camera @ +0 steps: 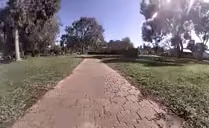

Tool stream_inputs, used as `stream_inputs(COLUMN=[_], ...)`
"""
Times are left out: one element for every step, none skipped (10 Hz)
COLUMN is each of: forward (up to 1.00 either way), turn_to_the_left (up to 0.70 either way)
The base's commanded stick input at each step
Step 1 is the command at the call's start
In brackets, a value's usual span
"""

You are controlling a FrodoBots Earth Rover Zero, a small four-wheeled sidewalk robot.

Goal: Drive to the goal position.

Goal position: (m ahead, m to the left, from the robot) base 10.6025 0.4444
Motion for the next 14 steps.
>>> stream_inputs(forward=[0.7, 0.7, 0.7, 0.7, 0.7, 0.7, 0.7, 0.7, 0.7, 0.7, 0.7, 0.7, 0.7, 0.7], turn_to_the_left=[0.0, 0.0, 0.35, 0.35, 0.35, 0.35, 0.35, 0.35, 0.01, 0.01, 0.0, 0.0, 0.0, 0.0])
